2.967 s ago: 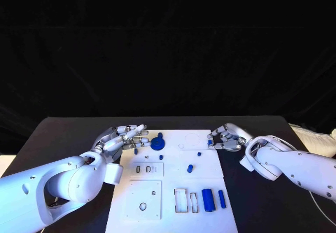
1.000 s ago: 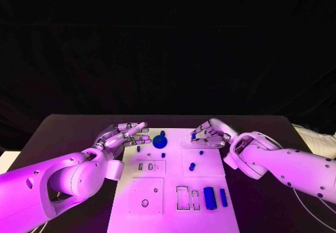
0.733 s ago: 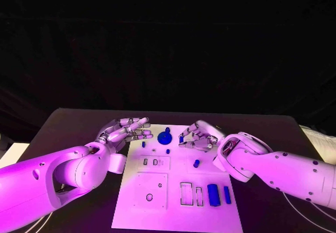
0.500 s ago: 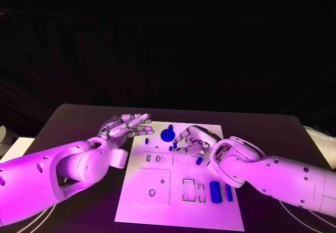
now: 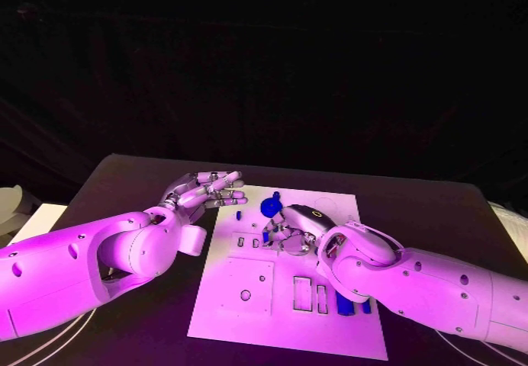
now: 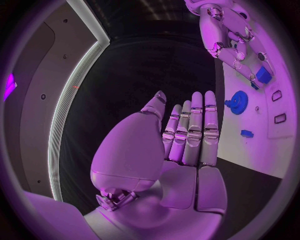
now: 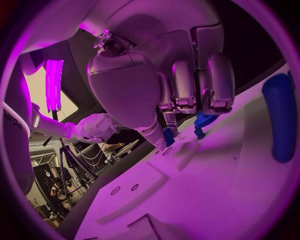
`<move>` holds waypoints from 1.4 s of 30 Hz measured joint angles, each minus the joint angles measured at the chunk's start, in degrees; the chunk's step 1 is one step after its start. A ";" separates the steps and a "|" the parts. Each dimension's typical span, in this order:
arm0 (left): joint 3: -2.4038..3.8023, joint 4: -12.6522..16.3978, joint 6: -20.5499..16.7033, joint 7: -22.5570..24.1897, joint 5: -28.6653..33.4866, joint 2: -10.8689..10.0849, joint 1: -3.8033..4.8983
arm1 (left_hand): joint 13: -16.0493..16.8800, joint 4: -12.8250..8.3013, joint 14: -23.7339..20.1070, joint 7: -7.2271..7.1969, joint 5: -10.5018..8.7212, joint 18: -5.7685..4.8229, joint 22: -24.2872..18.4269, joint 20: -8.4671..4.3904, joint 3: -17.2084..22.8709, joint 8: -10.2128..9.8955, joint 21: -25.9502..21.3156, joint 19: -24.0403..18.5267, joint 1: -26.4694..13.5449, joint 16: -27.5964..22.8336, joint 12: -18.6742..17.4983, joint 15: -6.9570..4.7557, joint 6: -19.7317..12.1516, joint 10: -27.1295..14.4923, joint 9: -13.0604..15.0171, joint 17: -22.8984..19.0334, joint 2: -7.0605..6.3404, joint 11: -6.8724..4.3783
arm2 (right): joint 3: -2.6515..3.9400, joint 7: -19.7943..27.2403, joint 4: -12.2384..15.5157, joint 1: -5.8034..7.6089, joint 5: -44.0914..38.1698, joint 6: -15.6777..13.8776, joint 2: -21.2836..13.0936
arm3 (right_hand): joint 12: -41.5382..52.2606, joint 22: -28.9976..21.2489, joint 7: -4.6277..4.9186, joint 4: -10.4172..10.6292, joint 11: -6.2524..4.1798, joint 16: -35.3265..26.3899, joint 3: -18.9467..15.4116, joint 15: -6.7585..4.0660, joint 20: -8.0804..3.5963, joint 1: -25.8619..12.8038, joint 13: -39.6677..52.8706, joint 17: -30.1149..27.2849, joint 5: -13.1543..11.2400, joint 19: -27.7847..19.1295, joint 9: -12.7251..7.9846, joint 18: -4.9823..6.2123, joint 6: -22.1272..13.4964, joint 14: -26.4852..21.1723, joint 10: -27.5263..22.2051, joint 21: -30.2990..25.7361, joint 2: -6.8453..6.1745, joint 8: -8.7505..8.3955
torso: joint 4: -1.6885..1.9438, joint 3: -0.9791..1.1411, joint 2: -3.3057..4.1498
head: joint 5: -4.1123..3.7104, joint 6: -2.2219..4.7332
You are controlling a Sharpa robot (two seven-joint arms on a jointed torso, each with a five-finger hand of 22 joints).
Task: Assemble the parts on the task board
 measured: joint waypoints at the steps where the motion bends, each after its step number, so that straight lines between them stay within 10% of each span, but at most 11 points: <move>1: 0.00 0.01 0.01 0.00 0.00 0.00 0.00 | 0.00 0.00 0.00 0.00 0.00 0.00 0.00 0.00 0.00 0.00 0.00 0.00 0.00 0.00 0.00 0.00 0.00 0.00 0.00 0.00 0.00 0.00 | -0.01 -0.25 -0.04 -0.04 -0.24 0.13 0.15 | 0.00 0.00 0.00 0.00 0.00 0.00 0.00 0.00 0.00 0.00 0.00 0.00 0.00 0.00 0.00 0.00 0.00 0.00 0.00 0.00 0.00 0.00 | -0.01 0.01 0.00 | 0.02 -0.01; 42: 0.00 0.74 0.09 -0.02 0.00 -0.04 0.00 | 0.00 -0.31 0.00 0.00 0.00 0.00 -0.04 0.20 -0.02 0.00 0.01 0.20 0.00 0.00 -0.21 0.00 0.00 0.00 0.00 0.09 0.00 0.00 | 0.25 -3.94 -0.84 -0.67 -5.67 2.35 1.57 | -1.56 -0.02 -0.91 0.70 0.24 -0.67 0.69 0.01 0.01 -1.51 0.03 -0.03 -0.80 -0.01 0.98 0.00 0.90 0.00 -0.17 -0.24 -2.15 -0.79 | -0.04 0.11 0.03 | 0.56 -1.32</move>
